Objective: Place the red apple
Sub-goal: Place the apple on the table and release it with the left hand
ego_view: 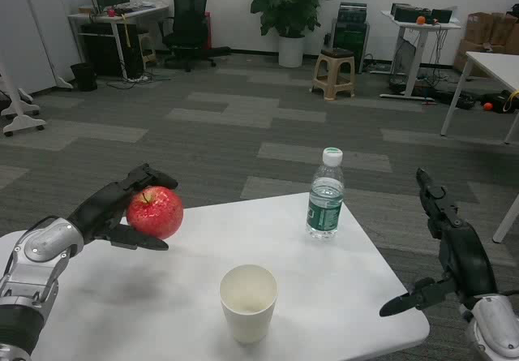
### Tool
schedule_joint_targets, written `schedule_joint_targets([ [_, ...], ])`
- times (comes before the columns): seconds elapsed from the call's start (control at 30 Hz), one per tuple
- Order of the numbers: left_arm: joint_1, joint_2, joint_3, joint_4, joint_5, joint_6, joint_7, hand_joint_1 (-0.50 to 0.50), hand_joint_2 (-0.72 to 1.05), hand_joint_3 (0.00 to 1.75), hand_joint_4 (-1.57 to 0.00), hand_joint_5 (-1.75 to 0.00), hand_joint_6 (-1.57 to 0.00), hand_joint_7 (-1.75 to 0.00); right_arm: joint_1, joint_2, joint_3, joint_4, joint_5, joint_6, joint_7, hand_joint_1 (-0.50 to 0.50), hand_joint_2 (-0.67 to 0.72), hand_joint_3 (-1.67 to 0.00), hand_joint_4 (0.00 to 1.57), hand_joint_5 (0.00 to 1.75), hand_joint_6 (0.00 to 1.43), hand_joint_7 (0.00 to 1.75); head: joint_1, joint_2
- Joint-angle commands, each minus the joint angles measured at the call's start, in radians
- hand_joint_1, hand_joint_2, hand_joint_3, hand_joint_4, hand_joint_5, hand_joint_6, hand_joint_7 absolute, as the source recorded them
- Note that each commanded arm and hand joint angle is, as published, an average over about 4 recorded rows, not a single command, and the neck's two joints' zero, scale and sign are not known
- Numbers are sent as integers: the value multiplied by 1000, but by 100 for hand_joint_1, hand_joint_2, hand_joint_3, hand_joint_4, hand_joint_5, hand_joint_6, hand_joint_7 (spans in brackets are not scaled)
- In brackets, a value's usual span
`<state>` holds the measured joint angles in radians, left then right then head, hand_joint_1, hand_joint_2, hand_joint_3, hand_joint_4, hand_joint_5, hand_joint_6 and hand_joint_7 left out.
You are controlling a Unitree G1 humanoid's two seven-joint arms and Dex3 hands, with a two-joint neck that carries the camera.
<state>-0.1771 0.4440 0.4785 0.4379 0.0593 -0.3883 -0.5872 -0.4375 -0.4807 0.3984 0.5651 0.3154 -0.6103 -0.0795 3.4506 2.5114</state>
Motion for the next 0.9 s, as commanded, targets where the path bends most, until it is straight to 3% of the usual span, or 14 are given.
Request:
schedule_joint_targets([
  [0.03,-1,-8,-14,25,-5,-1,3,-30,105,9,-30,-164,-107,-170,9,4,-4,-18,11,-2,0,-50,22,0,0,0,0,7,15,10],
  [0.57,6,-8,-15,34,-4,-1,1,-32,105,7,-30,-164,-107,-168,9,3,-3,-16,11,-2,-2,-50,22,0,0,0,0,7,22,-3],
  [0.9,92,-17,-44,63,1,-2,-13,-30,105,9,-30,-164,-107,-168,14,4,-4,-13,11,-2,0,-50,22,0,0,0,0,7,57,-17],
])
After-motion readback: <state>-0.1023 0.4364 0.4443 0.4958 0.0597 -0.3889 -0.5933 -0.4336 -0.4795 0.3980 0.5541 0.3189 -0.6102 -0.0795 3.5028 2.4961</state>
